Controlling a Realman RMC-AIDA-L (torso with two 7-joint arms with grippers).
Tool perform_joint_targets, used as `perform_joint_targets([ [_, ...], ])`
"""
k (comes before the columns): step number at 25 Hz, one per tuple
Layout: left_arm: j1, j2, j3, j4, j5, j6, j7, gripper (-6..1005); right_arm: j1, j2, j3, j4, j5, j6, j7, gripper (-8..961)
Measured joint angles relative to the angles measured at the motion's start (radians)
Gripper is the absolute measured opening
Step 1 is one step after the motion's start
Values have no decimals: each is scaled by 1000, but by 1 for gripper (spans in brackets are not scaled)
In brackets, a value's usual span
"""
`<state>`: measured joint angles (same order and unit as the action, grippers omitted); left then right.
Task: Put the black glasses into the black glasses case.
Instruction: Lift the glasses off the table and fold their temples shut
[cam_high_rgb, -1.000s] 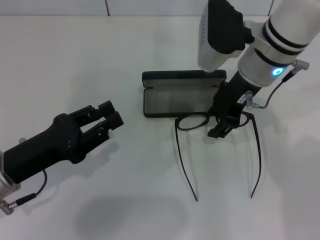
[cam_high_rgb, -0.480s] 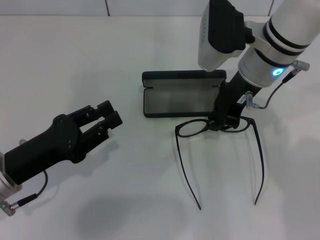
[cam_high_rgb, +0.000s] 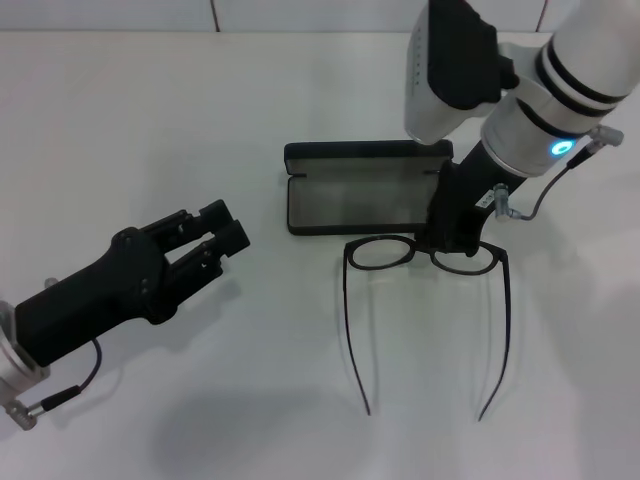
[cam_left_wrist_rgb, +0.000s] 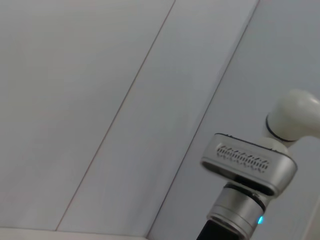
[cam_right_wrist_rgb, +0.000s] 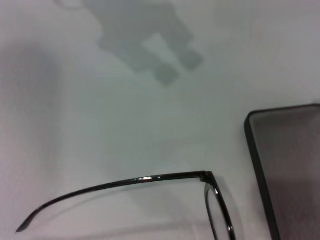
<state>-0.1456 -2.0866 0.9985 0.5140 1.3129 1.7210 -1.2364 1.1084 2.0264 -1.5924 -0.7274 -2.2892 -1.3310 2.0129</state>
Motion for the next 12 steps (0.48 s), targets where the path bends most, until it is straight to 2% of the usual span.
perform_joint_targets([
  [4, -1, 1, -1, -2, -8, 5, 0, 293, -126, -2, 43, -214, 5, -57, 1, 46],
  [8, -11, 2, -4, -1, -27, 40, 13, 288, -314, -6, 125, -460, 86, -117, -13, 46],
  [12, -46, 2, -5, 0, -43, 151, 83, 283, -475, -8, 226, -558, 236, -138, -94, 46],
])
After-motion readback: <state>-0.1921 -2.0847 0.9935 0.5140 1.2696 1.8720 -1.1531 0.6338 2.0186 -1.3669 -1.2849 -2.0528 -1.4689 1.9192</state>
